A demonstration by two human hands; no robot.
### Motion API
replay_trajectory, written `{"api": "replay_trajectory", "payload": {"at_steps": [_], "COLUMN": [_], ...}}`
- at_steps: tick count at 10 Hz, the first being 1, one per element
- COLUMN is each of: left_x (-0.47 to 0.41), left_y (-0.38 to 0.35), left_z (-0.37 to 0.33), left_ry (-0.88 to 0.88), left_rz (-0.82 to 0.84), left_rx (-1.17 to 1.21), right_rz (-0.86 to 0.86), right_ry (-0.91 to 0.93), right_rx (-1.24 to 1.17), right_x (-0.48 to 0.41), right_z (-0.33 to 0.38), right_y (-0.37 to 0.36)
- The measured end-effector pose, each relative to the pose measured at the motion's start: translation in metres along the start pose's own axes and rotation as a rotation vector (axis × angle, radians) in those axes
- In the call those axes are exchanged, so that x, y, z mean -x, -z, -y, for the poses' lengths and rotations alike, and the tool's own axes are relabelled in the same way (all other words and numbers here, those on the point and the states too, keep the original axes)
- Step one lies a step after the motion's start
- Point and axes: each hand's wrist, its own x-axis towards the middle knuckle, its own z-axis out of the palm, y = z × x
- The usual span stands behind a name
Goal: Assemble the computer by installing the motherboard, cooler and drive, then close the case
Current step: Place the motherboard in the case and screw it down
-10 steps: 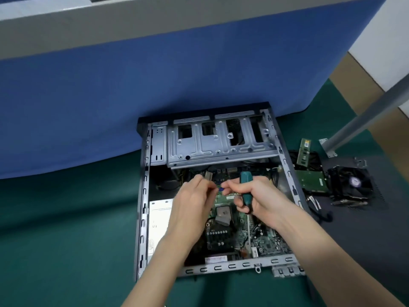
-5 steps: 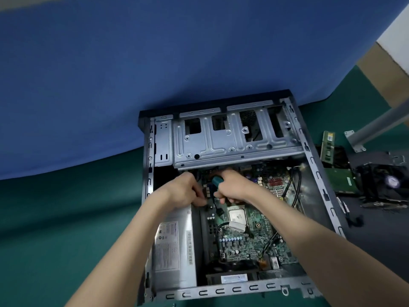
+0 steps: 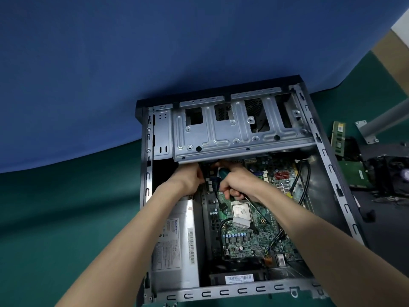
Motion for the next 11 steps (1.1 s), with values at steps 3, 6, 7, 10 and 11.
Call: {"api": "replay_trajectory", "payload": {"at_steps": [3, 6, 7, 10, 11], "left_x": [0.0, -0.003, -0.003, -0.01, -0.028], "left_y": [0.002, -0.004, -0.005, 0.007, 0.007], "left_z": [0.002, -0.006, -0.008, -0.031, -0.028], "left_ry": [-0.008, 0.042, 0.087, 0.148, 0.342], "left_rz": [0.07, 0.026, -0.029, -0.107, -0.126], "left_rx": [0.263, 0.308, 0.231, 0.662, 1.49], "right_rz": [-0.056, 0.029, 0.069, 0.052, 0.023], "right_ry": [-0.082, -0.139, -0.146, -0.117, -0.101], "right_rx": [-0.022, 0.162, 0.157, 0.041, -0.022], "right_x": [0.006, -0.003, -0.005, -0.003, 0.001], "right_z": [0.015, 0.024, 0.02, 0.01, 0.004], "right_y": [0.004, 0.006, 0.007, 0.002, 0.002]}}
